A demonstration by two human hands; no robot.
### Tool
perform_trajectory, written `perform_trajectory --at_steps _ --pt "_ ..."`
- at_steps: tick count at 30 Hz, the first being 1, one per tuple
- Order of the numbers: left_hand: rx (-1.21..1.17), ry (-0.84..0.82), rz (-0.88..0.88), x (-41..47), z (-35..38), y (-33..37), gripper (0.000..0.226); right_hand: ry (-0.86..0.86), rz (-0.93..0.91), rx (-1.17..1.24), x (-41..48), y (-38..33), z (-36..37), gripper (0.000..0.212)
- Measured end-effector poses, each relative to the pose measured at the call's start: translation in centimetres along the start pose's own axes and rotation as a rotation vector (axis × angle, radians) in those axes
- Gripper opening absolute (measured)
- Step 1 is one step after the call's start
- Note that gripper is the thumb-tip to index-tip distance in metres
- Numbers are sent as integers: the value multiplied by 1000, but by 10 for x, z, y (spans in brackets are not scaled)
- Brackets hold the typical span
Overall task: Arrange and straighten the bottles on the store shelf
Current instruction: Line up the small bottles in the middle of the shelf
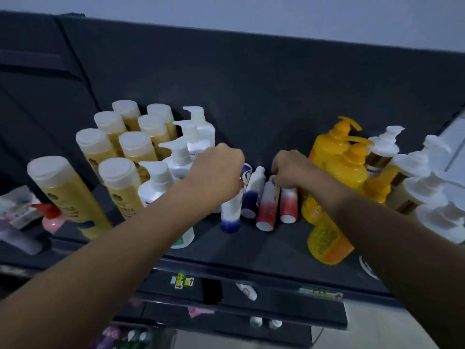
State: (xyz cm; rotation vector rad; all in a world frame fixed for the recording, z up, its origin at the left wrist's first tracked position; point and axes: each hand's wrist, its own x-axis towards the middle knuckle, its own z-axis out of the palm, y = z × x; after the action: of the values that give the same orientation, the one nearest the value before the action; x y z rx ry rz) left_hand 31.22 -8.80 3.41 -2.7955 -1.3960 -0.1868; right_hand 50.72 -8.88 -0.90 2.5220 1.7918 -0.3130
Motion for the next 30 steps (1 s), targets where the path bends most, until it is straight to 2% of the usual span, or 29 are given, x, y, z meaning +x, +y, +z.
perform_trajectory --at_steps 3,11,16,23,28,30 --pt "-12 -15 56 3 1 -6 10 -29 76 -1 26 4 22 25" --pt "-122 -86 190 12 2 -29 18 -91 105 -103 73 -3 58 19" --pt "-133 -97 195 14 1 -31 18 -163 124 -117 89 -7 62 5" --pt "-88 -96 211 15 0 -26 21 -232 196 -13 94 -1 59 15" --pt "-74 -94 206 15 1 -26 22 -305 208 7 88 -7 55 7" --pt "-81 -86 214 15 3 -27 22 -320 201 27 79 -9 47 12"
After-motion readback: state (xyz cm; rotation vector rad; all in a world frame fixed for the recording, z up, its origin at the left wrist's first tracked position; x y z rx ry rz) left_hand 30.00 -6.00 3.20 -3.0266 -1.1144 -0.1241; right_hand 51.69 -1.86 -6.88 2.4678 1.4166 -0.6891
